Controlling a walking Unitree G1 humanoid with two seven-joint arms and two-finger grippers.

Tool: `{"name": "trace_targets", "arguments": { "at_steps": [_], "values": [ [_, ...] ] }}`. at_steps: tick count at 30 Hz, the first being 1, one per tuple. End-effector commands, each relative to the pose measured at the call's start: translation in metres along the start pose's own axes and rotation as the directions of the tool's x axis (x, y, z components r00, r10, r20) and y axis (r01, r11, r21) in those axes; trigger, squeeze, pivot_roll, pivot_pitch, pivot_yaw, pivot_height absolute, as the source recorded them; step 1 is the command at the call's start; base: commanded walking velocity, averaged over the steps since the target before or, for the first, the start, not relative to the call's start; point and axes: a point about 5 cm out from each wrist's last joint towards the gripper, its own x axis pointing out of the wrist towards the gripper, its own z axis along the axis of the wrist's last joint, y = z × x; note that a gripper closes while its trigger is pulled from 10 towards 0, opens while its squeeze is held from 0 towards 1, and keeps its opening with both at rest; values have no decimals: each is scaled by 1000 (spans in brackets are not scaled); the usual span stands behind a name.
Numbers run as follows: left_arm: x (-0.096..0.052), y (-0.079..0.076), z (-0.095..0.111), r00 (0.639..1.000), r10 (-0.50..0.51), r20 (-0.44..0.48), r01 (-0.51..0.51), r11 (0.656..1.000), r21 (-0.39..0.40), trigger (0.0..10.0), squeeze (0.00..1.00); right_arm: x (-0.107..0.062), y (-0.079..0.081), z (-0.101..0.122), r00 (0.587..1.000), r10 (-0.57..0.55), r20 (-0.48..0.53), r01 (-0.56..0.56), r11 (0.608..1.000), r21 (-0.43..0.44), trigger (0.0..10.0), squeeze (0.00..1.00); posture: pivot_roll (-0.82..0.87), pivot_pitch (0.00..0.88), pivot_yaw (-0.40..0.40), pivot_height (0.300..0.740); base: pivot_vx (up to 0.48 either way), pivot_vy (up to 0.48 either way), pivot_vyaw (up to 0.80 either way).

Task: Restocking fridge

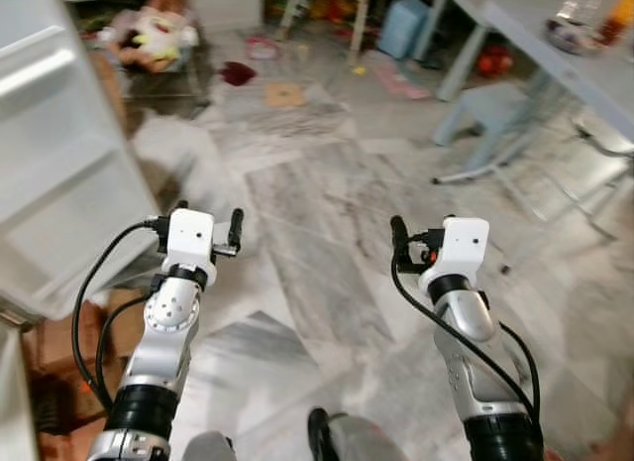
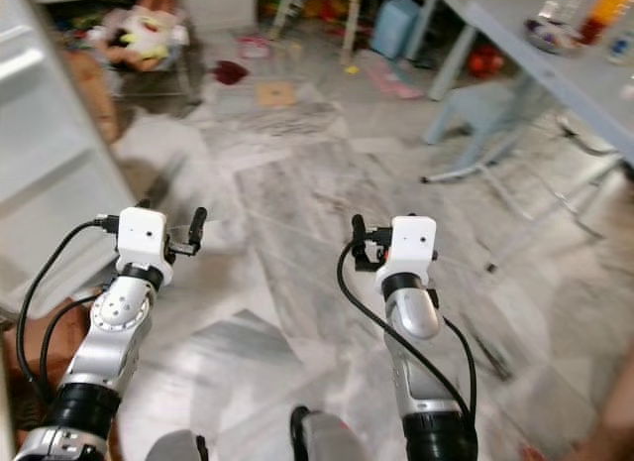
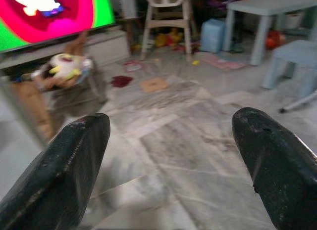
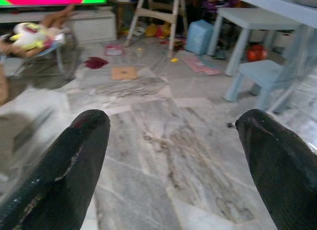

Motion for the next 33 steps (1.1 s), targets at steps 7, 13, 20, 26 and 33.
{"name": "trace_targets", "arguments": {
  "at_steps": [7, 13, 20, 26, 33],
  "values": [
    [-3, -8, -3, 1000, -17, -19, 17, 1000, -4, 10000, 0, 1, -3, 6, 1000, -17, 21, 18, 1000, -10, 10000, 0, -16, 79, -32, 740, 0, -462, -68],
    [1, -10, 1, 1000, -27, -14, 27, 1000, -11, 10000, 0, 2, -3, 6, 1000, -17, 26, 18, 1000, -12, 10000, 0, -21, 63, -31, 740, 41, -430, -746],
    [4, -10, 5, 1000, -2, 0, 2, 1000, -24, 10000, 0, 0, -2, 9, 999, -7, 41, 8, 1000, -20, 10000, 0, -25, 57, -33, 740, 373, -43, -114],
    [5, -13, 5, 1000, -30, 6, 30, 999, -14, 10000, 0, -1, -2, 9, 999, -1, 45, 2, 1000, -28, 10000, 0, -30, 52, -35, 740, 480, 0, 0],
    [5, -15, 6, 999, -45, 17, 45, 999, -7, 10000, 0, 0, -1, 10, 999, 3, 50, -2, 1000, -30, 10000, 0, -29, 49, -34, 740, 480, 0, 0]
  ]
}}
